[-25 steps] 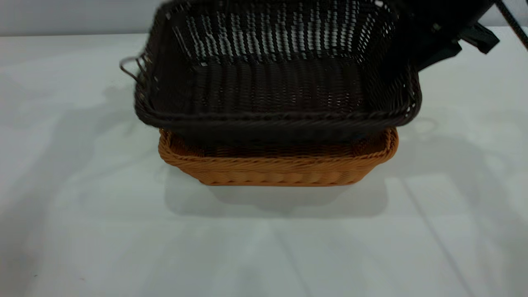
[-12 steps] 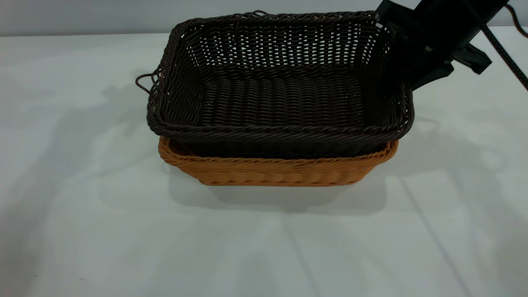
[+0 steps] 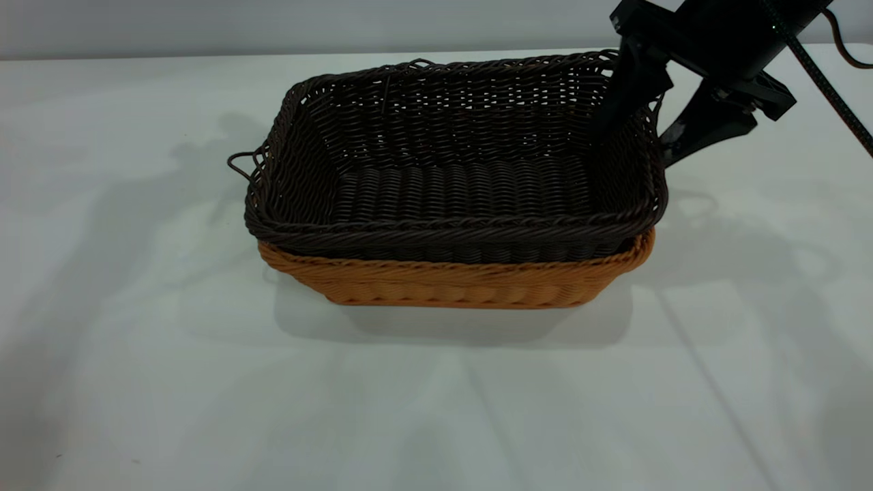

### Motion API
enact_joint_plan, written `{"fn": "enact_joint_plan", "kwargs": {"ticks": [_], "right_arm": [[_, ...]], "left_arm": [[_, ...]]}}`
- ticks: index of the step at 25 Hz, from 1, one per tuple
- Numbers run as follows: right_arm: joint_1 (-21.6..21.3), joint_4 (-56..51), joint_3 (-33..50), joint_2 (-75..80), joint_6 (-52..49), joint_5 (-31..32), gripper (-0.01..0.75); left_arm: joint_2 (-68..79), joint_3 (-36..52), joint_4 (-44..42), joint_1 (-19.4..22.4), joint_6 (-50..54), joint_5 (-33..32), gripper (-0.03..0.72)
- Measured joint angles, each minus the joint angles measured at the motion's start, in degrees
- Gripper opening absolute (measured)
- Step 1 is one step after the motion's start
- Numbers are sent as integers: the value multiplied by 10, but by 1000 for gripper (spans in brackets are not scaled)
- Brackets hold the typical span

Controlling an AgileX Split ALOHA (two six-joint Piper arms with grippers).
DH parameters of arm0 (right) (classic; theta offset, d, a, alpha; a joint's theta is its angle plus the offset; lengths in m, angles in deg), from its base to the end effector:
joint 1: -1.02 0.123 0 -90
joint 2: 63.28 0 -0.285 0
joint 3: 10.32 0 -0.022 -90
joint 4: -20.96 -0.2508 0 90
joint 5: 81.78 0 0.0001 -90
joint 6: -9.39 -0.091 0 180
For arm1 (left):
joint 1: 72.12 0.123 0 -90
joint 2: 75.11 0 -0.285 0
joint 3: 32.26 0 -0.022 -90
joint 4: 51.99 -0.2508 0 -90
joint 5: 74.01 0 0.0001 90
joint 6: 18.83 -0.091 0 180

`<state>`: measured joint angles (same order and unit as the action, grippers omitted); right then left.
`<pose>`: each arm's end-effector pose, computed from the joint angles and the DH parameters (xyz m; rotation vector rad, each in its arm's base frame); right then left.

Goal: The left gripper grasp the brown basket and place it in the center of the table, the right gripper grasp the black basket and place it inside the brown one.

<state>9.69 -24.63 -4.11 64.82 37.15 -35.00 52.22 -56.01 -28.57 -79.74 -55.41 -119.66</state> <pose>0.3713 0.1046 0.1111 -0.1031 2.9438 0.8511 0.4619 -0.0879 0.2391 0.7025 2.4250 -0.2845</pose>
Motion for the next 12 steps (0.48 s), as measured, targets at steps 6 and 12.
{"fn": "enact_joint_plan", "kwargs": {"ticks": [6, 12], "right_arm": [[-6, 59, -3, -37, 11, -30, 616], [-42, 114, -18, -186, -6, -32, 601]], "left_arm": [[-30, 0, -16, 0, 0, 10, 554], [-131, 0, -27, 0, 16, 10, 554]]}}
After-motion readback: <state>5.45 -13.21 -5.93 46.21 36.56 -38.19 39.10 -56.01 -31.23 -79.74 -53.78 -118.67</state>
